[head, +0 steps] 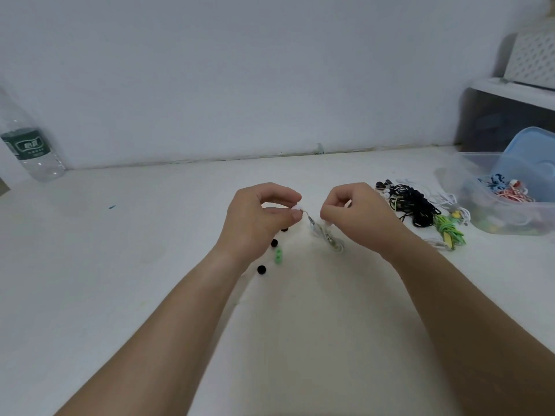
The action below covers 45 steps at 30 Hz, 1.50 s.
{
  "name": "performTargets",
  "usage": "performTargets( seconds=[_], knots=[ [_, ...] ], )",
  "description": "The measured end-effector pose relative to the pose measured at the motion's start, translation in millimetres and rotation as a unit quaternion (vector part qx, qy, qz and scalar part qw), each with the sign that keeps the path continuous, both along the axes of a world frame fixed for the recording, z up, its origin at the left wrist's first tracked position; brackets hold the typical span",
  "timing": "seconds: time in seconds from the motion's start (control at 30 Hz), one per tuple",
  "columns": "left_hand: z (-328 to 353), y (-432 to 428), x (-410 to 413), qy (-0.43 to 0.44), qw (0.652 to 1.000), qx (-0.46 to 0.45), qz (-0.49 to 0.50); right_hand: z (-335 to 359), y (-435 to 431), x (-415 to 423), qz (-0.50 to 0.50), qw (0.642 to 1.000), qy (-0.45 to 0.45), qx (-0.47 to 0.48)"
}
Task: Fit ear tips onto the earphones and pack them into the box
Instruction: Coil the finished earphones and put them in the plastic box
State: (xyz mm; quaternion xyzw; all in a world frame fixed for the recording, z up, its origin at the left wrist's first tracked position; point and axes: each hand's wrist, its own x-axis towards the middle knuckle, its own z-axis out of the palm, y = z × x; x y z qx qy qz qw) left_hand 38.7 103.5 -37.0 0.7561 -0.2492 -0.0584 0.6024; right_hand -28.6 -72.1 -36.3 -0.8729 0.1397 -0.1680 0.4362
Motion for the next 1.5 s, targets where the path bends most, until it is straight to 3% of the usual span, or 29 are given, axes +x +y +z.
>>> performTargets(
  seconds=[0.23, 0.47, 0.63, 0.93, 1.4, 1.5],
  knots=[
    [1, -5, -3, -0.032, 0.999, -0.024, 0.010, 0, 5, 1, 0.126, 0.984, -0.043, 0.119],
    [5, 5, 2, -0.022, 1.000, -0.014, -0.006, -8, 4, 5, 0.116, 0.977, -0.070, 0.167],
    [19, 45, 22, 0.019, 0.997, 0.072, 0.013, -11, 20, 5, 0.127, 0.977, -0.084, 0.148],
    [1, 102, 31, -0.007, 0.965, 0.256, 0.051, -16, 31, 4, 0.144, 0.978, -0.082, 0.127],
    [-10, 85, 17, -0.026, 0.954, 0.291, 0.058, -16, 37, 1, 0.152, 0.976, -0.073, 0.136],
    [-7, 91, 16, 0.005, 0.968, 0.240, 0.076, -17, 37, 0, 0.150, 0.975, -0.072, 0.147]
  ],
)
